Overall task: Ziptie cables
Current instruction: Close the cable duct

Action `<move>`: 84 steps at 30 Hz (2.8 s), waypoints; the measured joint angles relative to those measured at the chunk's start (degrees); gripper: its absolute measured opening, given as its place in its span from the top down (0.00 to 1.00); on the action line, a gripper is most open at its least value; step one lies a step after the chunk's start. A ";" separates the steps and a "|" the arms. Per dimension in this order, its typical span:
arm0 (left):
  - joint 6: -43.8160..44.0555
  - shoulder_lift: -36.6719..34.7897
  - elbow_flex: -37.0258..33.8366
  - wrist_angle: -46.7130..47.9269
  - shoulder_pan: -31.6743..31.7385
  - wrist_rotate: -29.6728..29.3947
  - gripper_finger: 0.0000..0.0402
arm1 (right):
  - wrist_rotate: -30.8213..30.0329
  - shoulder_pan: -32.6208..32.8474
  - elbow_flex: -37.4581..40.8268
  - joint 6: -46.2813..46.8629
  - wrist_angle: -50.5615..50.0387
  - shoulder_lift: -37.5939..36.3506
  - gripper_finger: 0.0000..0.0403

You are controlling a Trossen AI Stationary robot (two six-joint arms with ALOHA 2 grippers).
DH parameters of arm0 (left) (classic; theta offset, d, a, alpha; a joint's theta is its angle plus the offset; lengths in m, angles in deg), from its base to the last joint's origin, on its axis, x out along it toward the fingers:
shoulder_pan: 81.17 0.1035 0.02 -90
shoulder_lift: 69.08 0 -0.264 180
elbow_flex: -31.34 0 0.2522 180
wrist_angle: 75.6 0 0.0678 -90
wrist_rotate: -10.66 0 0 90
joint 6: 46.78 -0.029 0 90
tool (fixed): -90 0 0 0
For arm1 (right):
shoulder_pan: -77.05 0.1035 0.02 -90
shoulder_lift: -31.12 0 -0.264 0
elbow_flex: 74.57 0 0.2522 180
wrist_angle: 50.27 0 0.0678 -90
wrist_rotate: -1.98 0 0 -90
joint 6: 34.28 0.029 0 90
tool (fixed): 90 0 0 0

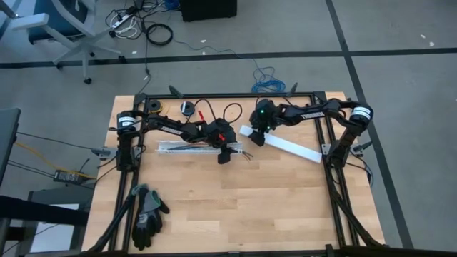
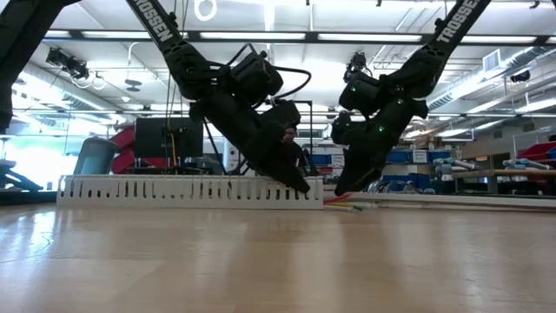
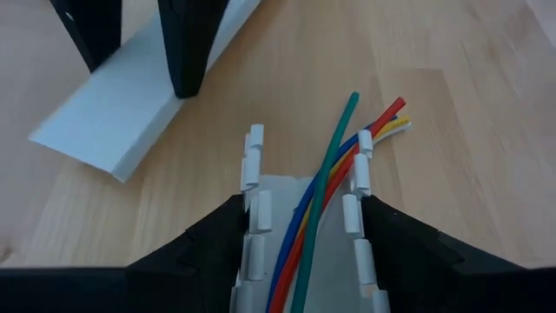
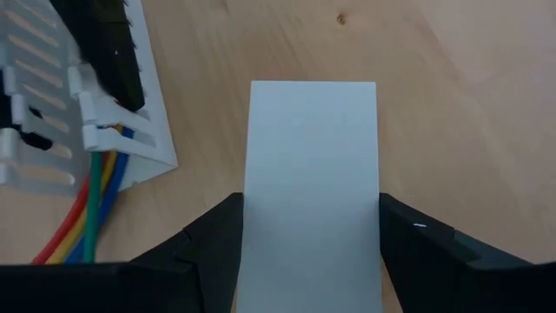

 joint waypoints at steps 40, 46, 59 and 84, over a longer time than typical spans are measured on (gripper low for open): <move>-5.46 -2.86 -0.28 4.56 1.25 2.10 0.44 | -1.60 12.32 -0.13 -5.31 0.34 -4.98 0.43; -5.42 -2.86 -0.28 4.54 1.25 2.08 0.44 | -1.57 12.65 -0.13 -5.33 -1.20 -4.98 0.43; -5.26 -2.89 -0.28 4.26 1.25 2.09 0.44 | -1.93 12.76 -0.13 -6.28 -0.42 -4.96 0.40; -4.24 -2.86 -0.26 3.36 1.25 2.14 0.44 | -2.22 11.75 -0.22 -5.51 1.82 -5.00 0.36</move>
